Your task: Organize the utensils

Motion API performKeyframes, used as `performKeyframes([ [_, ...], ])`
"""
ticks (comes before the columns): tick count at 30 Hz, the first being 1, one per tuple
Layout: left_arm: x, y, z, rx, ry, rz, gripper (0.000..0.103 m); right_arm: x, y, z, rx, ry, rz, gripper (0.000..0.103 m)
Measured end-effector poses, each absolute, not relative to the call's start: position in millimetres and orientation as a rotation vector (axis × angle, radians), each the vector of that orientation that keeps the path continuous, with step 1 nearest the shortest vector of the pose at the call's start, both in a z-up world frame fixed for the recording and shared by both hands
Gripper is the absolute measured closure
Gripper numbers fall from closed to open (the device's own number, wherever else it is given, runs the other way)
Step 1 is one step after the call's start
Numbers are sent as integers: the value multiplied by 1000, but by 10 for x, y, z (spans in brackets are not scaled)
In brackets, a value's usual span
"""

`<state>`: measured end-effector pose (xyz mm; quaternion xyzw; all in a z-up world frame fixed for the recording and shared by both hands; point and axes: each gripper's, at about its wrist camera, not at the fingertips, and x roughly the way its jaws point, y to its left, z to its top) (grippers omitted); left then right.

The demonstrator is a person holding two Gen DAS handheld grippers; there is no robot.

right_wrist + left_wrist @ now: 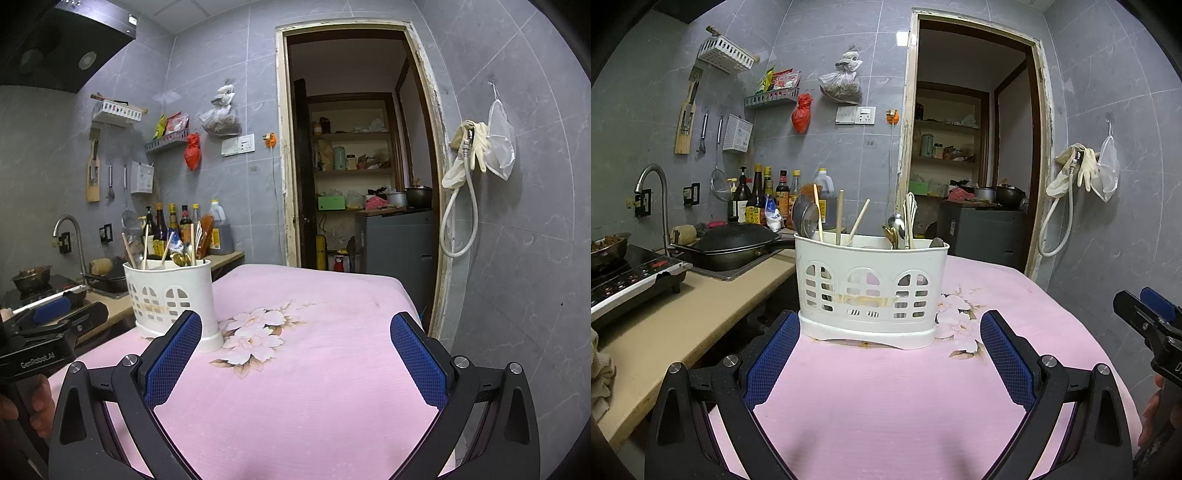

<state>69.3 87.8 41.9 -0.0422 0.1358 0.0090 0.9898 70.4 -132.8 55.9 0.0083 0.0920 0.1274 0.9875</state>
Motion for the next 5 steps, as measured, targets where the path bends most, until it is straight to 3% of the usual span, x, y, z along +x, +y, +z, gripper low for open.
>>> performKeyframes([
  [5, 697, 905, 417, -89, 276, 21, 7, 716, -1320, 559, 18, 186, 256, 0],
])
